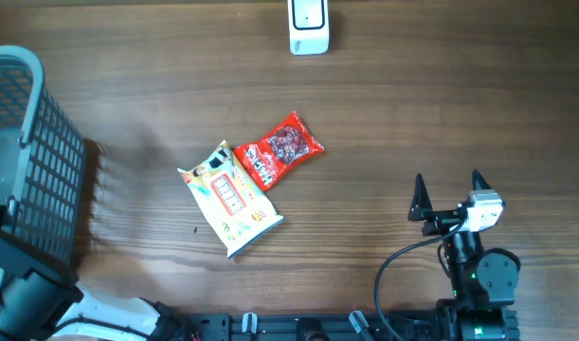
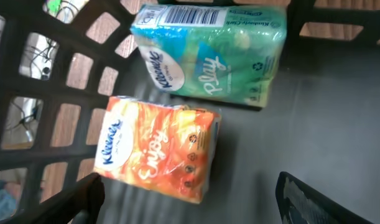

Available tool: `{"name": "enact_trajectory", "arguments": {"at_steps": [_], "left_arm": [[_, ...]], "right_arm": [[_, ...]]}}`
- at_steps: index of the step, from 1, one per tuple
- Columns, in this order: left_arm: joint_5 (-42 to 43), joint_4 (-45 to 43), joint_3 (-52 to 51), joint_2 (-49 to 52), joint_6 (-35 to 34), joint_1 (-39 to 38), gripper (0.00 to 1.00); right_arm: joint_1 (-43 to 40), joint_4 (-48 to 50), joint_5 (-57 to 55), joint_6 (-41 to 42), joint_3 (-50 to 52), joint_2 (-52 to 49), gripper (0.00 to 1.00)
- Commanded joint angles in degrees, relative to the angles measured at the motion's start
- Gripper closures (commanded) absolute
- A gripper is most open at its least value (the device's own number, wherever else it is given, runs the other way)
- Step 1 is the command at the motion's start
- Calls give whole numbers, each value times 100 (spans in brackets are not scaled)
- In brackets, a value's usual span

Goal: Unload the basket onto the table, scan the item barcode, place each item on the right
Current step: 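Reach the left gripper into the basket toward the orange tissue pack, then carry the small orange tissue pack out and place it on the table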

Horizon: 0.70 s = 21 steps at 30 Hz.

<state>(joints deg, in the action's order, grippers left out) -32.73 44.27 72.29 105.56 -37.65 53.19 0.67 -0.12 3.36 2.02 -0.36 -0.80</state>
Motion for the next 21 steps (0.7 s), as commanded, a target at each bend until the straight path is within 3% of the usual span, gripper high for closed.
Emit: {"name": "enact_trajectory", "arguments": {"at_steps": [1, 10, 12, 13, 16, 21], "left_arm": [[-308, -280, -214, 44, -28, 72, 18], [-361, -658, -363, 535, -31, 138, 28], [-358, -726, -363, 546, -26, 138, 43], [-361, -743, -363, 546, -11, 138, 60], [-358, -675, -361, 542, -11, 136, 96], [-358, 87, 190, 109, -13, -24, 96]], "right_arm": [[13, 15, -31, -50, 7, 26, 0], [13, 15, -33, -50, 7, 26, 0], [13, 15, -31, -52, 7, 26, 0], [13, 15, -33, -50, 7, 26, 0], [13, 15, -33, -50, 7, 26, 0], [13, 15, -33, -52, 7, 26, 0]]}}
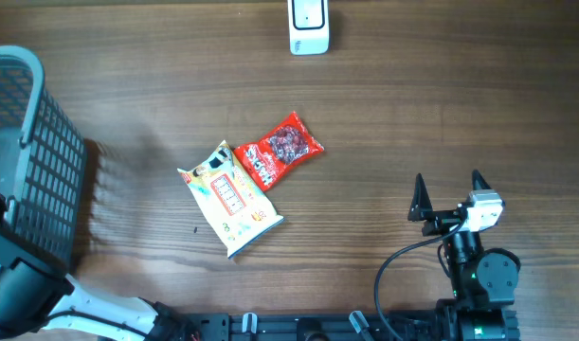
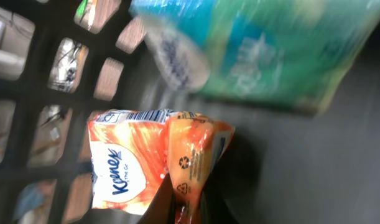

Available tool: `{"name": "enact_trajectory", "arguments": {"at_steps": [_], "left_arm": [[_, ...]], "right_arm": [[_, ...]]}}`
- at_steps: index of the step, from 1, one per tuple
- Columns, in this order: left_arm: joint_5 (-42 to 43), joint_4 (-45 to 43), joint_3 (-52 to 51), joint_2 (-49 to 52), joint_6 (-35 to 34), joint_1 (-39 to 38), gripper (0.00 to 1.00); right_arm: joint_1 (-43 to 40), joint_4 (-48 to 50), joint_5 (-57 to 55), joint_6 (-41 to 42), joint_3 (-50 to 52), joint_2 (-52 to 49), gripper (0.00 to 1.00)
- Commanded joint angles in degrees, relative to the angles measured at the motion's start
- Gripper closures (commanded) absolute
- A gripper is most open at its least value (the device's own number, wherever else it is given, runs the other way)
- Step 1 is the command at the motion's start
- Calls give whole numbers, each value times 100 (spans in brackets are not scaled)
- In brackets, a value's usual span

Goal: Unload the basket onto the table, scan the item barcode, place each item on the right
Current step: 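Carry the small orange tissue pack out and place it on the table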

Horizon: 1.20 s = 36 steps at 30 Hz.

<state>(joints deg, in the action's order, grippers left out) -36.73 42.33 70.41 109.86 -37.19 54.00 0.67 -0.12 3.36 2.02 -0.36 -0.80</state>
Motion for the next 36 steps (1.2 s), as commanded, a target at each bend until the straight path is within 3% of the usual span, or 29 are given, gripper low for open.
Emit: {"name": "enact_trajectory", "arguments": {"at_steps": [1, 7, 9, 11, 13, 15, 17, 21, 25, 26, 27, 28, 31, 33, 36], "left_arm": [[42, 439, 553, -501, -59, -179, 96], [131, 422, 1576, -2756, -61, -1303, 96], [649, 181, 1576, -3348, -63, -1781, 96], [2009, -42, 1576, -3864, -66, -2409, 96], [4155, -101, 1576, -4229, -407, -3451, 96], [5084, -90, 1574, -4273, -393, -4468, 96], [4940, 188, 1574, -4072, -214, -5694, 96], [3779, 1272, 1574, -2872, 245, -7667, 96], [3397, 1499, 1574, -1191, 245, -8526, 96], [3410, 1493, 1574, -907, 245, -8581, 87], [3429, 1499, 1574, -551, 245, -8636, 38], [3429, 1521, 1574, -431, 249, -8640, 25], [3427, 1563, 1759, -577, 516, -8505, 17], [3403, 1875, 2275, -896, 857, -8249, 0], [2874, 2549, 3145, -1384, 1152, -7729, 0]], "right_arm": [[13, 15, -33, -50, 7, 26, 0], [13, 15, -33, -52, 7, 26, 0], [13, 15, -33, -50, 7, 26, 0], [13, 15, -33, -52, 7, 26, 0], [13, 15, -33, -50, 7, 26, 0], [13, 15, -33, -50, 7, 26, 0], [13, 15, -33, -48, 7, 26, 0], [13, 15, -33, -52, 7, 26, 0], [13, 15, -33, -48, 7, 26, 0], [13, 15, -33, -50, 7, 26, 0], [13, 15, -33, -50, 7, 26, 0], [13, 15, -33, -50, 7, 26, 0], [13, 15, -33, -52, 7, 26, 0], [13, 15, -33, -50, 7, 26, 1], [13, 15, -33, -50, 7, 26, 0]]}}
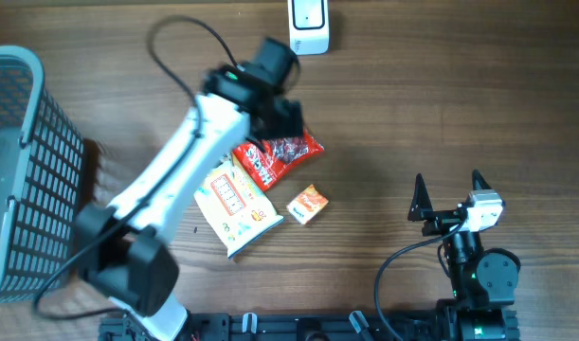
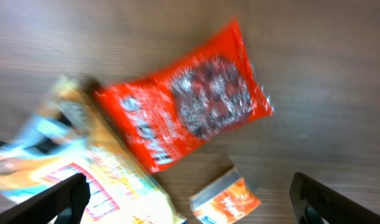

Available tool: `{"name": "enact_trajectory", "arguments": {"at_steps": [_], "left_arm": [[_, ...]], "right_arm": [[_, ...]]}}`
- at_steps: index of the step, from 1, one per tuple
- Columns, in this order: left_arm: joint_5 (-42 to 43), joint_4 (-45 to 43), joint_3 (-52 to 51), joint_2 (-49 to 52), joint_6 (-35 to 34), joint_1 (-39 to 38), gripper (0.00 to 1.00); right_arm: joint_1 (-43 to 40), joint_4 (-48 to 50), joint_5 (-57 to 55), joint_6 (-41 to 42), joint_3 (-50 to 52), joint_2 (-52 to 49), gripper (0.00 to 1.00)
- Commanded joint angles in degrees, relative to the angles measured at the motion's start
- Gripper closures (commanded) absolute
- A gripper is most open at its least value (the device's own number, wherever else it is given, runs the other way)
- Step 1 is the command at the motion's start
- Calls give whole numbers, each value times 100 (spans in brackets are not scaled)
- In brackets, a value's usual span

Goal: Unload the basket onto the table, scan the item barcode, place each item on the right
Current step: 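Carry the small orange tissue pack out and place it on the table, then grasp the teal tissue pack in the basket with the left gripper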

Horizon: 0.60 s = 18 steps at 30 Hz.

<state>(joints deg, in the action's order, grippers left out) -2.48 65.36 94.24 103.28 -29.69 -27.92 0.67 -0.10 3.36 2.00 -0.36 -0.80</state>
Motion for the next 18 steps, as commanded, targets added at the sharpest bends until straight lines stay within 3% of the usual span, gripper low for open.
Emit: {"name": "enact_trajectory", "arguments": {"at_steps": [1, 4, 6, 8, 9, 13, 18], "left_arm": [[-765, 459, 1156, -1047, 400, 931, 0], [-767, 295, 1384, -1904, 374, 2643, 0], [-769, 308, 1377, -2236, 304, 4424, 0], [-767, 660, 1346, -2116, -326, 6105, 0], [-767, 778, 1307, -2004, -581, 6583, 0], [-938, 632, 879, -1215, -678, 7729, 0], [-2299, 721, 660, -46, -638, 7997, 2]], "right_arm": [[13, 13, -33, -48, 7, 26, 0], [13, 13, -31, -50, 7, 26, 0], [13, 13, -33, -48, 7, 26, 0], [13, 13, -33, -48, 7, 26, 0], [13, 13, -33, -48, 7, 26, 0], [13, 13, -33, -46, 7, 26, 0], [13, 13, -33, -48, 7, 26, 0]]}}
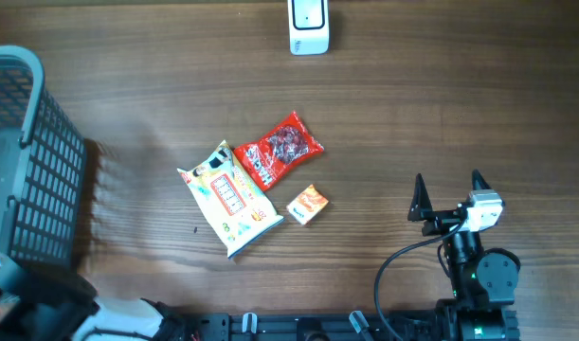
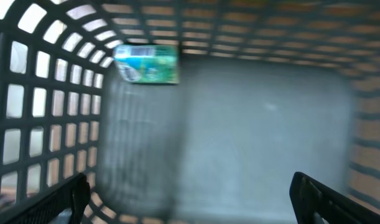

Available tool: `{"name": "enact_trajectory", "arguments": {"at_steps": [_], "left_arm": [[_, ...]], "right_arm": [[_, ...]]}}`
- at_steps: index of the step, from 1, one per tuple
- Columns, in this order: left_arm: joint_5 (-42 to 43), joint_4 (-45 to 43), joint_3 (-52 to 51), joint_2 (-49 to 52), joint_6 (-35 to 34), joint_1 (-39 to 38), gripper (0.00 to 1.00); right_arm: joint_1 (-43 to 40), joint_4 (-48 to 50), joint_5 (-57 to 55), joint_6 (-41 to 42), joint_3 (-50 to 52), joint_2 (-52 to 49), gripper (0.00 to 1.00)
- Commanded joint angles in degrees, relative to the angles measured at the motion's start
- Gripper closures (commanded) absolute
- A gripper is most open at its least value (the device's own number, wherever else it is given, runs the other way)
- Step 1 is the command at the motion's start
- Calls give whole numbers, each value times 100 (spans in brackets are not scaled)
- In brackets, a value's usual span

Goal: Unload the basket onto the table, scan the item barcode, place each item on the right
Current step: 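Grasp the teal tissue pack in the basket with the left gripper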

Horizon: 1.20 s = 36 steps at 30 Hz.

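A small orange Kleenex pack (image 1: 308, 204) lies on the table beside a red snack bag (image 1: 278, 151) and a yellow snack bag (image 1: 230, 198). The white scanner (image 1: 308, 26) stands at the far edge. My left gripper (image 2: 190, 202) is open and empty inside the grey basket (image 2: 46, 112), looking down at its floor. A green Kleenex pack (image 2: 147, 63) lies in the basket's far corner, away from the fingers. Only part of the left arm (image 1: 24, 303) shows at the overhead view's bottom left. My right gripper (image 1: 449, 194) rests open at the front right.
The grey basket (image 1: 52, 189) fills the table's left edge, and its lattice walls surround the left gripper. A black cable (image 1: 393, 260) curls by the right arm's base.
My left arm was stretched over the middle of the table above the red bag and the orange pack. Now it is back at the basket, open over its floor. The right arm has not moved.
My left gripper was open in the basket above an orange and a green tissue pack. Then it was shut on the orange pack. Later that pack lay on the table by the snack bags, the gripper open above. Now the gripper is in the basket again.
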<state>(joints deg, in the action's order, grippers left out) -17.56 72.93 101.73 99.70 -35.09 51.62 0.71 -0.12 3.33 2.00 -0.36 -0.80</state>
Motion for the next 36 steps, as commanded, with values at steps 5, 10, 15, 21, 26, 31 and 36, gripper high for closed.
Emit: {"name": "enact_trajectory", "arguments": {"at_steps": [5, 10, 15, 21, 26, 31, 36], "left_arm": [[-1657, -520, -337, 951, -315, 42, 5], [-2496, -1849, -1650, 1025, -914, 44, 3], [-2603, -3097, -2457, 1025, -905, 44, 1], [-2605, -4146, -3095, 1025, -863, 44, 14], [-2846, -4533, -3285, 1027, -863, 96, 18], [-2833, -4664, -3296, 1029, -859, 603, 27], [-2339, -4918, -3296, 1036, -387, 636, 36]], "right_arm": [[9, 15, -31, -48, 7, 26, 0], [9, 15, -31, -48, 7, 26, 0], [9, 15, -31, -48, 7, 26, 0], [9, 15, -31, -50, 7, 26, 0], [9, 15, -31, -48, 7, 26, 0], [9, 15, -28, -48, 7, 26, 0], [7, 15, -31, -46, 7, 26, 1]]}}
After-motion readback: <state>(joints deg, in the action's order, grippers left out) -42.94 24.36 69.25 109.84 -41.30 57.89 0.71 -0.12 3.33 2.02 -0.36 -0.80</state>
